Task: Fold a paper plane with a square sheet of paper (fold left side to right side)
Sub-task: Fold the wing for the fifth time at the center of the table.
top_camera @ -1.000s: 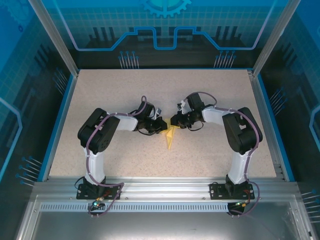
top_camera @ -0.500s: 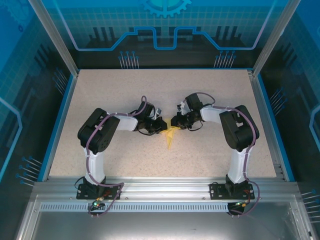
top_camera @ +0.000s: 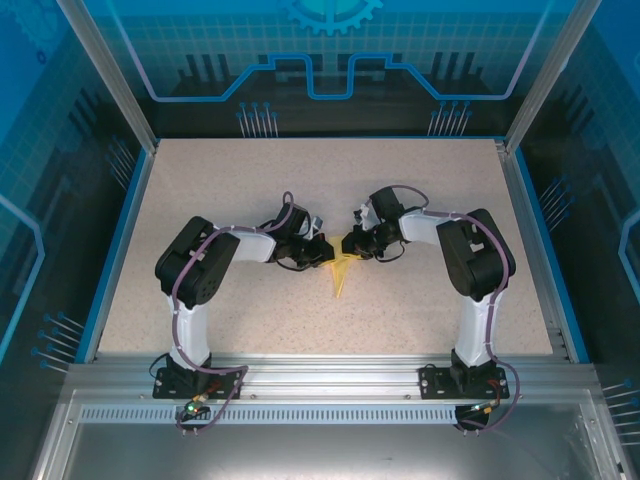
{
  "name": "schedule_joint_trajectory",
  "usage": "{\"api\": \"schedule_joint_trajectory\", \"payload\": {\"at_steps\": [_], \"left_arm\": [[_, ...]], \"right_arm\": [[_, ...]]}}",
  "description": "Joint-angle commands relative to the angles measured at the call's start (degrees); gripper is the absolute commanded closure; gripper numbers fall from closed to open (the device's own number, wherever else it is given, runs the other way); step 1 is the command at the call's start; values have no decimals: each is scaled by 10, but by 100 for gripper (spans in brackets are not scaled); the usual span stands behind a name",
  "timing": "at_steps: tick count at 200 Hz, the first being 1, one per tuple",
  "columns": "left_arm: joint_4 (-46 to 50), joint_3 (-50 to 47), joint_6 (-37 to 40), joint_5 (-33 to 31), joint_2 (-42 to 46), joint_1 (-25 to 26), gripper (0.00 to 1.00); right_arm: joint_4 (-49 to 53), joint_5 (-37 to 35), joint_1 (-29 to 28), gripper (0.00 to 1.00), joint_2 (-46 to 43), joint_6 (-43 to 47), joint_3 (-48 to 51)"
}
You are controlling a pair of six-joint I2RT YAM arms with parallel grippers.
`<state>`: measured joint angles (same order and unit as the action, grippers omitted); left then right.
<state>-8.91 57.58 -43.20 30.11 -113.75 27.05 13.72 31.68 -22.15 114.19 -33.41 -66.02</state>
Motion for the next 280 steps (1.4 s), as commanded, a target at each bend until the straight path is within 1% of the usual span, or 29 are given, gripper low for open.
{"api": "schedule_joint_trajectory", "payload": {"at_steps": [1, 11, 41, 46, 56, 65, 86, 109, 123, 142, 152, 167, 195, 218, 246, 280], "left_arm": [[37, -19, 19, -45, 1, -2, 93], [34, -20, 20, -43, 4, -3, 93], [35, -27, 32, -36, 38, -3, 83], [36, -29, 34, -36, 48, -3, 80], [39, -34, 37, -34, 67, -3, 71], [39, -41, 40, -33, 88, -3, 69], [40, -65, 47, -29, 141, -2, 67], [42, -89, 50, -7, 180, 9, 66], [42, -91, 45, 4, 180, 28, 61], [43, -83, 38, -2, 159, 53, 57], [37, -79, 31, -7, 145, 55, 53], [30, -71, 22, -15, 126, 55, 50], [14, -56, 12, -4, 100, 57, 49], [10, -46, 12, 0, 87, 63, 51], [-1, -43, 6, 0, 78, 64, 57], [7, -38, 11, -7, 78, 64, 63]], "right_arm": [[21, -10, -9, 81, 14, 8, -15], [32, -15, -9, 81, 18, 10, -19], [62, -26, -9, 80, 33, 13, -26], [67, -29, -9, 80, 36, 14, -26], [77, -34, -9, 80, 41, 17, -28], [81, -36, -9, 80, 45, 19, -29], [81, -36, -10, 80, 50, 18, -26], [78, -34, -10, 80, 52, 19, -25], [77, -34, -10, 80, 52, 19, -25], [78, -33, -11, 80, 50, 19, -25], [79, -32, -11, 80, 49, 19, -25], [77, -32, -11, 80, 48, 19, -25], [76, -31, -11, 80, 48, 19, -24], [75, -30, -12, 80, 49, 18, -24], [75, -30, -12, 80, 50, 19, -23], [74, -30, -12, 80, 50, 19, -22]]}}
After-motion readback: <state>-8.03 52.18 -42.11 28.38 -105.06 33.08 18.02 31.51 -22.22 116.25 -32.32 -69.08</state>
